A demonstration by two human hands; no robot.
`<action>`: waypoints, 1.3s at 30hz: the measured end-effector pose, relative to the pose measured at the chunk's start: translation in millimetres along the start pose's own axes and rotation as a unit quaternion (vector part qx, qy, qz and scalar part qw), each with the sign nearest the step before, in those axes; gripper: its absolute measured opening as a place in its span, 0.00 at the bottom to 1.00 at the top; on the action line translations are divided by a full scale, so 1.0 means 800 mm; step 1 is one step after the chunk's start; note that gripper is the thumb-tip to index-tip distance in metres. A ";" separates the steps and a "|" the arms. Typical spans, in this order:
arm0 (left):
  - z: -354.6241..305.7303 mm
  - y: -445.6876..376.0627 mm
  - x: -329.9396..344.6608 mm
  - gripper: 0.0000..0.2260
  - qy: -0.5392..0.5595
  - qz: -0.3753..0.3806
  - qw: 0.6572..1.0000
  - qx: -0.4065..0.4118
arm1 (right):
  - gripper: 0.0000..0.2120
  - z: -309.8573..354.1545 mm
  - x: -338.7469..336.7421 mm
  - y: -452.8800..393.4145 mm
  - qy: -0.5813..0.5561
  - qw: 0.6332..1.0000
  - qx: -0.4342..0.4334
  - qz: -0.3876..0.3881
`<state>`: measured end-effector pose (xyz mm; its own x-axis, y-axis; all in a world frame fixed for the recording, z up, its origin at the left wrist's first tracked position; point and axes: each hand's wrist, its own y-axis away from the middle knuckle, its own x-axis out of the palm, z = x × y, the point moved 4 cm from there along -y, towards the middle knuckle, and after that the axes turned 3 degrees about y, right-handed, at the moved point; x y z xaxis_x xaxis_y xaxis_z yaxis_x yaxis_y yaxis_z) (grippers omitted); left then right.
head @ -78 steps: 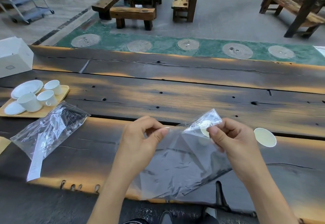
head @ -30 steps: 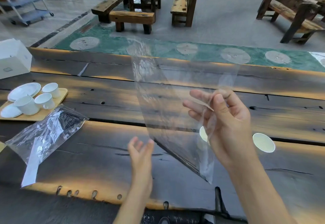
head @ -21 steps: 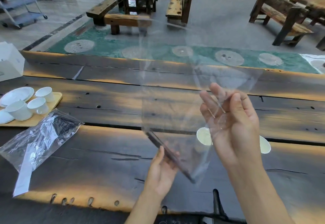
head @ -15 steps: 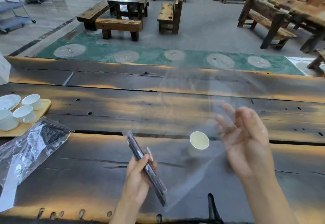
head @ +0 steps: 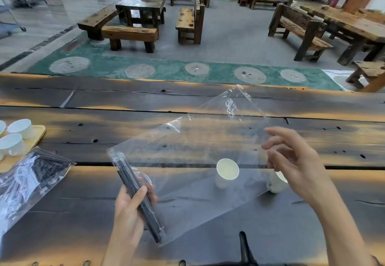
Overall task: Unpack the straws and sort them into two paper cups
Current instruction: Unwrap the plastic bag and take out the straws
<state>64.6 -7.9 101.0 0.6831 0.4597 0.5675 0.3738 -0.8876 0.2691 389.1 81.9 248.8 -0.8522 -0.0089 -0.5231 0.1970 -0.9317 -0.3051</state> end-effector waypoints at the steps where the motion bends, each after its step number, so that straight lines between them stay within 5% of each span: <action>1: -0.001 0.000 -0.001 0.10 -0.003 0.003 1.000 0.003 | 0.25 -0.004 0.001 -0.001 0.042 0.999 -0.005 0.005; 5: -0.007 0.001 -0.002 0.10 -0.025 0.008 0.999 0.028 | 0.22 -0.018 0.010 -0.002 0.060 0.996 0.061 0.003; 10: -0.012 0.003 0.000 0.10 -0.047 0.005 0.997 0.056 | 0.06 -0.020 0.017 0.001 0.012 0.991 0.132 0.017; 14: -0.012 0.003 -0.001 0.11 -0.064 0.005 0.996 0.067 | 0.09 -0.027 0.018 0.002 0.067 0.988 0.136 0.013; 24: -0.011 0.004 -0.007 0.11 -0.072 0.000 0.994 0.077 | 0.19 -0.051 0.030 0.016 -0.062 0.976 0.208 0.026; 31: -0.015 0.003 -0.011 0.13 -0.079 -0.011 0.994 0.074 | 0.08 -0.051 0.033 0.018 -0.169 0.958 0.230 0.038; 35: -0.016 0.003 -0.011 0.11 -0.090 -0.014 0.993 0.080 | 0.07 -0.044 0.034 0.016 -0.063 0.974 0.215 0.021; 39: -0.013 0.002 -0.008 0.09 -0.136 -0.017 0.986 0.095 | 0.07 -0.044 0.033 0.018 0.350 0.929 0.079 -0.090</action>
<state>54.7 -12.1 105.8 0.8012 0.5031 0.3239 0.4932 -0.8618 0.1186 386.8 81.5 202.7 -0.3296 0.3387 -0.8813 -0.0390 -0.9375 -0.3457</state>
